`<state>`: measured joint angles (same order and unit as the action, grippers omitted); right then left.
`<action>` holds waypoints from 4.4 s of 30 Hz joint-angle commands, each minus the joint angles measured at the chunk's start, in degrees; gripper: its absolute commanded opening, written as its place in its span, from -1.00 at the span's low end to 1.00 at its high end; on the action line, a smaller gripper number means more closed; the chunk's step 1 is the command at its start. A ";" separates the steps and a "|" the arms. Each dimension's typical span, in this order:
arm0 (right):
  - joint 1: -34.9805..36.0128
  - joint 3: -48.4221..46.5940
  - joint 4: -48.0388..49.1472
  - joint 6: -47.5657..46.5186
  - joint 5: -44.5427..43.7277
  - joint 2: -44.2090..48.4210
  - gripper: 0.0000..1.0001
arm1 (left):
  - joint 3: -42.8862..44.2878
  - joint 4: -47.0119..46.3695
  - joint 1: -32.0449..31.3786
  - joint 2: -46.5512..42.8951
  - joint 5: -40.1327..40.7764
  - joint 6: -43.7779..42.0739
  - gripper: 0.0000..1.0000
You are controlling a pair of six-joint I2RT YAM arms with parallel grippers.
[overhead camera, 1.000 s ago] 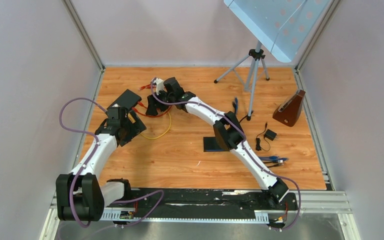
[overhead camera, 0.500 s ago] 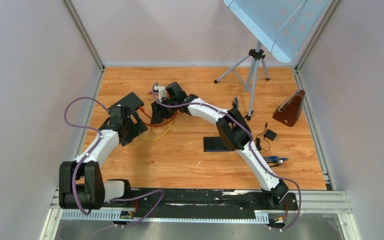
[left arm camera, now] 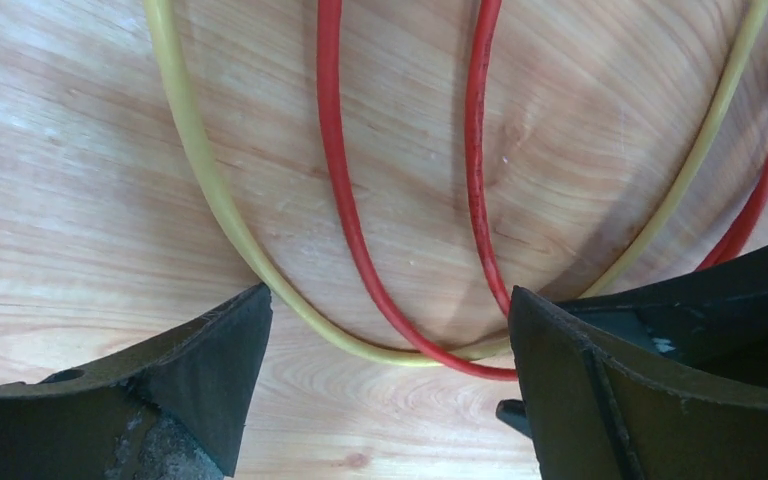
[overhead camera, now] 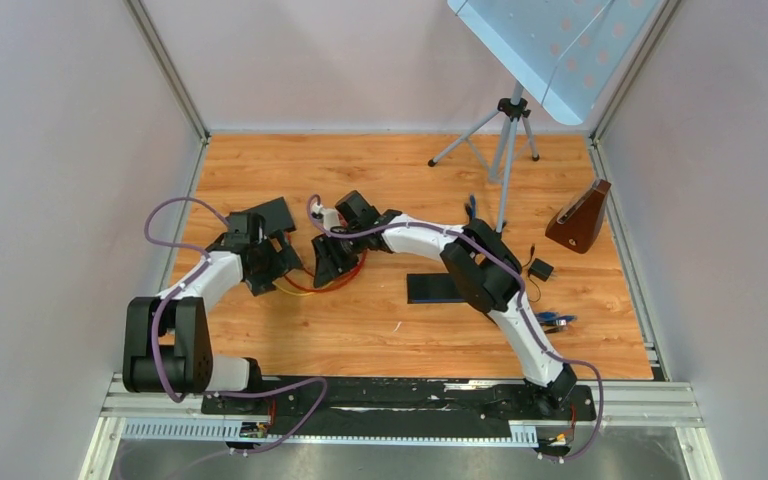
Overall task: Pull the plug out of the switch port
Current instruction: Move the switch port to the center of the board, then pull the connector from the switch port.
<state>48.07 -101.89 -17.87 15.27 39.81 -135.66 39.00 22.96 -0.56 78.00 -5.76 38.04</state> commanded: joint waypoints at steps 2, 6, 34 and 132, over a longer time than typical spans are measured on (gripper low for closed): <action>2.55 11.25 -3.80 2.18 -2.36 4.12 0.01 | -2.32 -3.89 0.00 -2.66 -9.31 -1.25 0.85; 3.76 20.27 -0.53 4.65 -2.02 9.25 -0.02 | -3.06 -2.31 -2.42 -6.00 -12.06 -1.74 0.85; 1.24 30.74 -1.78 15.27 -12.39 34.67 0.22 | 3.77 14.00 -9.37 -23.76 5.05 -2.94 1.00; 6.73 61.04 59.16 55.75 -35.86 23.77 -0.25 | -2.46 -0.80 -8.85 -1.12 -1.54 -2.72 0.60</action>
<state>53.63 -42.52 36.47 73.03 8.16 -110.54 36.51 23.20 -9.39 75.59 -6.46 35.51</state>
